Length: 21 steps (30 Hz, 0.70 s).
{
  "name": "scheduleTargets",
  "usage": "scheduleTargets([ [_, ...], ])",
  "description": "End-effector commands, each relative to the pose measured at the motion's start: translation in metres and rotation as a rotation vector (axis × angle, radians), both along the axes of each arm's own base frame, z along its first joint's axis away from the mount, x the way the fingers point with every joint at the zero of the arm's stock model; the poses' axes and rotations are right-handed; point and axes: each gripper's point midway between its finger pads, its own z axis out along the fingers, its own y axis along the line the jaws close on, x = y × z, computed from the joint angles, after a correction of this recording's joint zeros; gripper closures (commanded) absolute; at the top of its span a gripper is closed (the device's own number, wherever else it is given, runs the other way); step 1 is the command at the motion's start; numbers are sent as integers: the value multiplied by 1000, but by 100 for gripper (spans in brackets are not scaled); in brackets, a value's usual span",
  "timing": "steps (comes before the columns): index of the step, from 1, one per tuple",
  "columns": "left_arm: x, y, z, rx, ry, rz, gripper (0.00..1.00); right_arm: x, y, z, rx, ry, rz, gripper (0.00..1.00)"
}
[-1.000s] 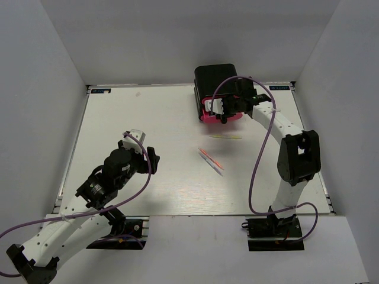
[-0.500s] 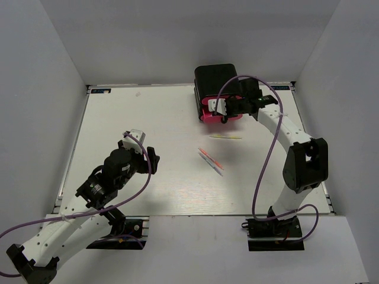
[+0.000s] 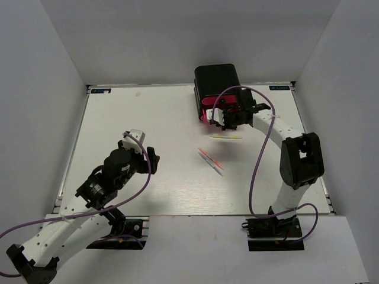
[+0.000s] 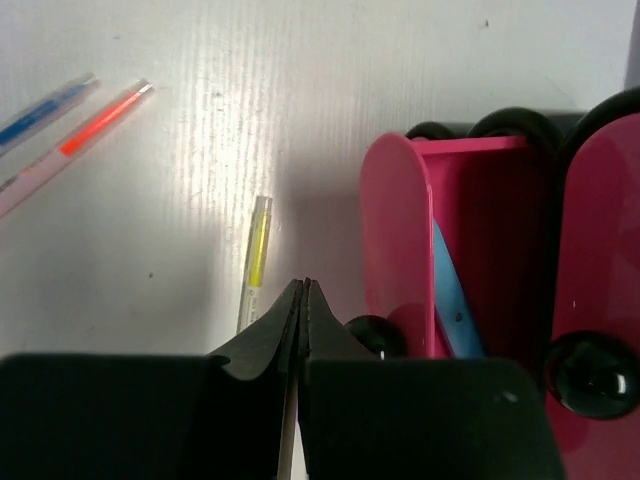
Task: Sort the stationery into containers
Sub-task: Close the drawer in the storage box.
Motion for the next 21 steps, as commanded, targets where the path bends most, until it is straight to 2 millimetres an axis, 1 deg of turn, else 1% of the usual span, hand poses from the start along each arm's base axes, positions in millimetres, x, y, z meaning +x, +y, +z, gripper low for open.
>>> scheduleTargets([
  [1, 1, 0, 5, -7, -18, -2, 12, 29, 6, 5, 44, -99, -134, 100],
  [2, 1, 0, 5, -7, -18, -2, 12, 37, 9, 12, 73, -131, -162, 100],
  [4, 1, 0, 5, -7, -18, -2, 12, 44, 9, 11, 84, -157, -210, 100],
  [6, 1, 0, 5, -7, -18, -2, 12, 50, 10, 14, 114, -191, -250, 100],
  [7, 1, 0, 5, -7, -18, -2, 12, 53, 13, 20, 130, -217, -256, 100],
  [8, 1, 0, 5, -7, -18, -2, 12, 58, 10, 20, 130, -240, -280, 100],
  [9, 1, 0, 5, -7, -18, -2, 12, 62, 12, 26, 144, -264, -288, 100],
  [12, 1, 0, 5, -7, -18, -2, 12, 73, 13, 36, 177, -294, -339, 100],
  [13, 1, 0, 5, -7, -18, -2, 12, 76, 11, 32, 168, -292, -355, 100],
  [14, 1, 0, 5, -7, -18, -2, 12, 80, 13, 40, 181, -312, -367, 100],
  [21, 2, 2, 5, -4, -20, 6, 12, 90, 14, 37, 190, -318, -399, 100],
])
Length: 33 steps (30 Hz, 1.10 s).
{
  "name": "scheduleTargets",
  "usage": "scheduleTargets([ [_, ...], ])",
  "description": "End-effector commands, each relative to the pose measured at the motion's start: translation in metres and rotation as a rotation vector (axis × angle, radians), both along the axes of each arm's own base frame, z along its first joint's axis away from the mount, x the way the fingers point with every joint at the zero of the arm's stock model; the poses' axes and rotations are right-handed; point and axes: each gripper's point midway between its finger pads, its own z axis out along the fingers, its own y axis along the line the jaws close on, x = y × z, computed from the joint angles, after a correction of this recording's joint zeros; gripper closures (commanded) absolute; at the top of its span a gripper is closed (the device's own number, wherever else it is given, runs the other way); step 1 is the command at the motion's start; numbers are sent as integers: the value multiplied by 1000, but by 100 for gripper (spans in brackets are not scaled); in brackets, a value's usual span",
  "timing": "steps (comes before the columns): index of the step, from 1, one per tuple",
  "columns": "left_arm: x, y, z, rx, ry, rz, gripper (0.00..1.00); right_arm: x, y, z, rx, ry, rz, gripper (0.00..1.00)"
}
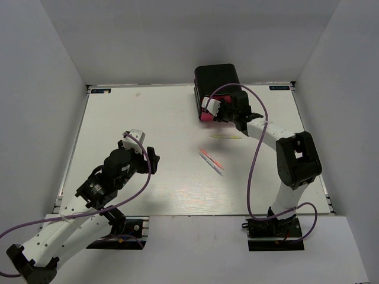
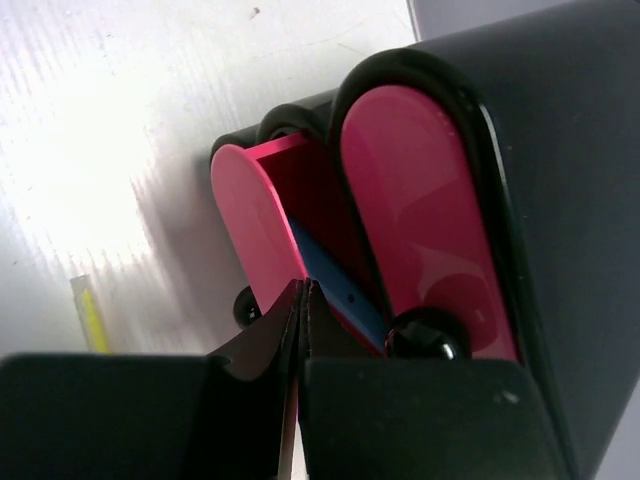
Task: Sort the stationery into containers
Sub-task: Close the drawer in the storage box.
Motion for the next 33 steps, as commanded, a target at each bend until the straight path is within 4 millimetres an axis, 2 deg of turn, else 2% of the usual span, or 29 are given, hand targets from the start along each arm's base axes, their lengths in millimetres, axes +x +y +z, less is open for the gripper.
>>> scheduleTargets([
  [1, 2, 2, 5, -4, -20, 6, 12, 21, 4, 21, 44, -78, -42, 100],
  [16, 2, 1, 3, 2, -13, 6, 12, 33, 10, 12, 44, -72, -51, 100],
  [29, 2, 1, 3, 2, -13, 6, 12, 53, 6, 18, 58, -112, -131, 100],
  [31, 2, 1, 3, 2, -13, 6, 12, 52, 5, 21, 63, -114, -129, 100],
  [33, 2, 1, 3, 2, -13, 6, 12, 42, 12, 23, 88, -90, -81, 100],
])
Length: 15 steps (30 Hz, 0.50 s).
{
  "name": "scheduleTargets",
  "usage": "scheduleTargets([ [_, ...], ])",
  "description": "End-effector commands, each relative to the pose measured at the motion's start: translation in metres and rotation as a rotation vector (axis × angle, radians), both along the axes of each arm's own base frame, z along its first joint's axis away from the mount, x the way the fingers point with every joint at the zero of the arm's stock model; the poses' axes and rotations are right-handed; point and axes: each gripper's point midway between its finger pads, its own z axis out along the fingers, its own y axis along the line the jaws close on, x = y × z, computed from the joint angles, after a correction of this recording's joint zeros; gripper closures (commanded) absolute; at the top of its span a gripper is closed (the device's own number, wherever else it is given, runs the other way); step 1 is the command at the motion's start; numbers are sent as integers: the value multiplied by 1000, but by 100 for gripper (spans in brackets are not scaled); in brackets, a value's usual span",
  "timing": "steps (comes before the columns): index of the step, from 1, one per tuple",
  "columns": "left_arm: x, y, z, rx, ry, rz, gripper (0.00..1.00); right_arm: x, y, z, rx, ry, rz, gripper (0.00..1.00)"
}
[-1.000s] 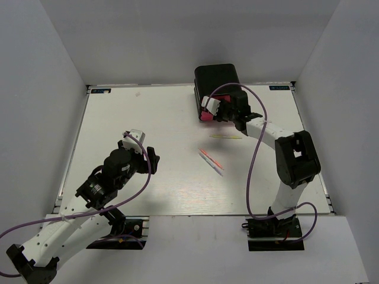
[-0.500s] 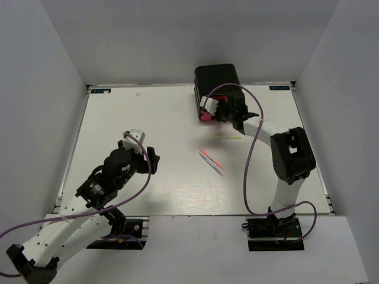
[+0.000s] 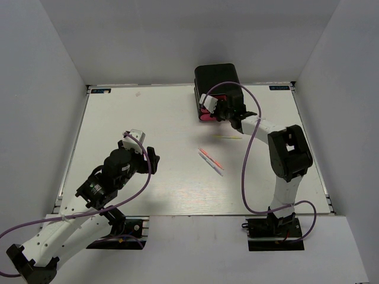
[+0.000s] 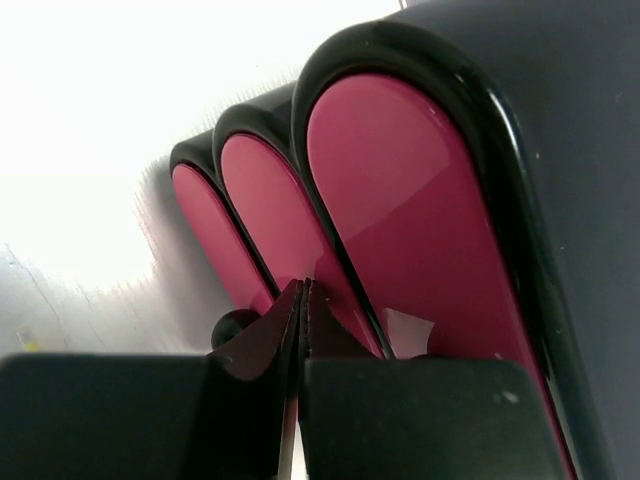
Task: Sort the stationery into containers
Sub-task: Close the drawer in the storage box, then open the drawer in the storage box.
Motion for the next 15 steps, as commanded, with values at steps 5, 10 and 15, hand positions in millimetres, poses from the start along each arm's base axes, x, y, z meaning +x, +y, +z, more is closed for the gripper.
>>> scheduleTargets([
  [5, 2, 1, 3, 1, -14, 6, 12, -30, 8, 40, 121, -12, 75, 100],
  [10, 1, 0, 3, -2, -12, -3, 12, -64, -5, 18, 219, 132, 1, 79],
  [15, 1, 0, 5, -7, -19, -3, 12, -74, -21, 5, 431, 260, -201, 33],
])
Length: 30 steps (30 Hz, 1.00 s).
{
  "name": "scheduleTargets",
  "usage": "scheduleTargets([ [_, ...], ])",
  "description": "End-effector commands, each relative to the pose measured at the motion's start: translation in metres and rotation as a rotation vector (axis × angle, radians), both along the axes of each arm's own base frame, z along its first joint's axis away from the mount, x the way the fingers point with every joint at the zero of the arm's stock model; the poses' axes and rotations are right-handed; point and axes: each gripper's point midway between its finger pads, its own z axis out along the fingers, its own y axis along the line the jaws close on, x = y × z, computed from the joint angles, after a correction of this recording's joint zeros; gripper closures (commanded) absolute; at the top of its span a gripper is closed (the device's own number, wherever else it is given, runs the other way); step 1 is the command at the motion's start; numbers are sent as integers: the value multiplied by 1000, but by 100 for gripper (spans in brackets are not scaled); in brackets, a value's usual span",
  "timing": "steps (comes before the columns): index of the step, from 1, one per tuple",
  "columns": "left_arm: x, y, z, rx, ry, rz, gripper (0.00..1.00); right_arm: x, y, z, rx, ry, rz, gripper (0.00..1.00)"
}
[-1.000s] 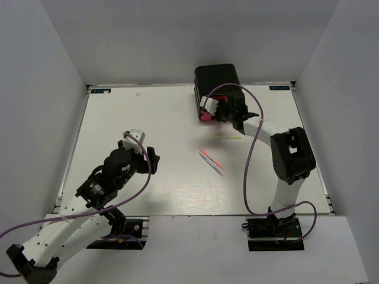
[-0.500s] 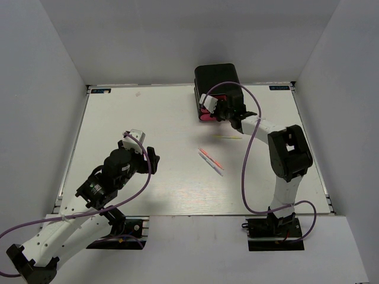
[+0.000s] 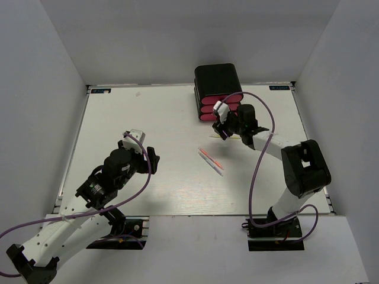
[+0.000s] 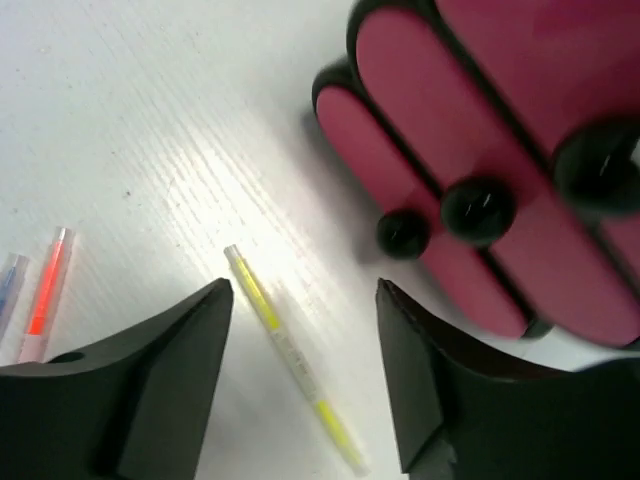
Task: Sort the stationery into containers
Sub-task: Open the drawer in the storage box.
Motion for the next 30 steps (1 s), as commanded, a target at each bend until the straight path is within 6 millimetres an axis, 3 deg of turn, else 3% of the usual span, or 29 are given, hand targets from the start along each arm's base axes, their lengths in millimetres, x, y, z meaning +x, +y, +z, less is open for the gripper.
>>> scheduleTargets([
  [1, 1, 0, 5, -7, -19, -2, 12, 2, -6, 12, 197, 59, -159, 32],
  [3, 1, 0, 5, -7, -19, -2, 12, -1, -10, -1, 265, 142, -212, 35],
  [7, 1, 0, 5, -7, -19, -2, 12, 13, -13, -13, 335, 232, -360, 45],
  [13, 1, 0, 5, -7, -19, -2, 12, 29, -15, -28, 427, 311, -500, 44],
  [24, 1, -2, 3, -4, -10, -11, 12, 61, -16, -9, 655, 259, -650, 40],
  [30, 1, -2, 1, 2, -3, -11, 12, 74, -23, -21, 685, 256, -734, 40],
])
